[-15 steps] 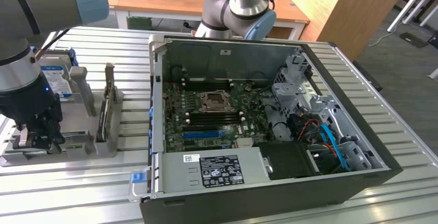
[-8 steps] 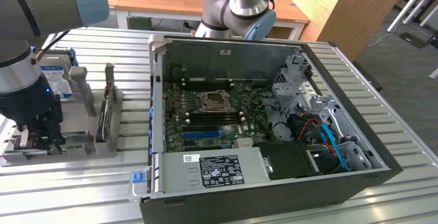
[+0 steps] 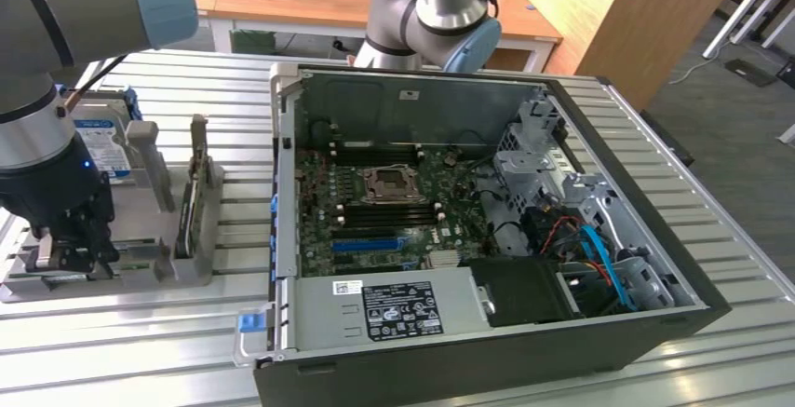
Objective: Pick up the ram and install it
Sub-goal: 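Pick up the ram and move it above insertion slot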
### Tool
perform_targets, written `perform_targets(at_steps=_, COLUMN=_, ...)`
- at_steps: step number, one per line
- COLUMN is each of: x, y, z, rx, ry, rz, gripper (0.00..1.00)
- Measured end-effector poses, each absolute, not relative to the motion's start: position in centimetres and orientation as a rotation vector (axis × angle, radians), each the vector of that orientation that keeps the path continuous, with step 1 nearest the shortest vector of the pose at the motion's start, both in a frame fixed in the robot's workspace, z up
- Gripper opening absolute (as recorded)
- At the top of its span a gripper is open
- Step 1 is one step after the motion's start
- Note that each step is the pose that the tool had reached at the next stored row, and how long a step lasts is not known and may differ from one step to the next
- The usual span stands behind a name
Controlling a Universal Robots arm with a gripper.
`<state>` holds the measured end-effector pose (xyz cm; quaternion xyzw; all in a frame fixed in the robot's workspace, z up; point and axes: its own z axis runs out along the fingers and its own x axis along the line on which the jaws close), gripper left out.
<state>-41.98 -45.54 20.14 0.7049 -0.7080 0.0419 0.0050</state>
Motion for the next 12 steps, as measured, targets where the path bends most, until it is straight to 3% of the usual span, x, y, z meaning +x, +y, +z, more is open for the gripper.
perform_targets(at_steps=12, x=-41.99, y=-45.54, z=20.13, rx=2.206, ry=-2.218, rz=0.13, gripper=0.3)
